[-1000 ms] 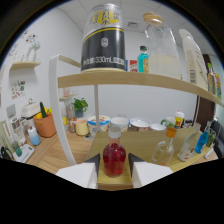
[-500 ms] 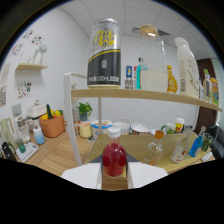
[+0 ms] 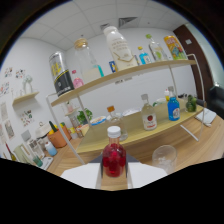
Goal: Make me a cup of Vodka Sunrise.
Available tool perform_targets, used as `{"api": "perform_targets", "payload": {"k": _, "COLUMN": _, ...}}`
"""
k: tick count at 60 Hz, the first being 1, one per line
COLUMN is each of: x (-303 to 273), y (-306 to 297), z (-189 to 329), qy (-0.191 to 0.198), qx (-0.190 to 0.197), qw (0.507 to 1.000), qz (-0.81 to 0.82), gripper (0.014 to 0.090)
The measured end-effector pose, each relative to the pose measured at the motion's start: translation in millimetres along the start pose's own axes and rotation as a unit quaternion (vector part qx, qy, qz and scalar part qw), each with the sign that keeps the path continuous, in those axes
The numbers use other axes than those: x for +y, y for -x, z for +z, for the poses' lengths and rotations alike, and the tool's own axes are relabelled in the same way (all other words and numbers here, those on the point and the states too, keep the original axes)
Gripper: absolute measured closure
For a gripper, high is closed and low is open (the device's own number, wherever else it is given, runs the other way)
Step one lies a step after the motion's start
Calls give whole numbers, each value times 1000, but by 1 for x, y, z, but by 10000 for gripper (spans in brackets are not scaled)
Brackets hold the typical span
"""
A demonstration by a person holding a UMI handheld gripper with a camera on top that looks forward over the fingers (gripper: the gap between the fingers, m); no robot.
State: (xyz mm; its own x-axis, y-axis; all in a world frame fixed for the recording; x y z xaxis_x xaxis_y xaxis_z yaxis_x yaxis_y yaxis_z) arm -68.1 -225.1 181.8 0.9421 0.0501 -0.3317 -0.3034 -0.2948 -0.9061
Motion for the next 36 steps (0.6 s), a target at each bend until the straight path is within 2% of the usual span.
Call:
{"api": "perform_targets", "payload": {"k": 8, "x": -5, "y": -13, "z": -3, "qy": 1, "qx": -17, "qw": 991, "qz": 134, "gripper": 706}}
{"api": "perform_targets", "payload": {"k": 16, "x": -10, "y": -18, "z": 1, "qy": 0, "qx": -47, "qw": 956, "qz": 291, "gripper": 709}}
{"api": "perform_targets", "payload": {"k": 28, "x": -19, "y": -22, "z": 8, "qy": 0, "qx": -103, "qw": 853, "qz": 512, "gripper": 710}}
{"api": "perform_targets", "payload": {"k": 36, "x": -18, "y": -29, "z": 12, "qy": 2, "qx": -122, "qw": 775, "qz": 620, "gripper": 712}}
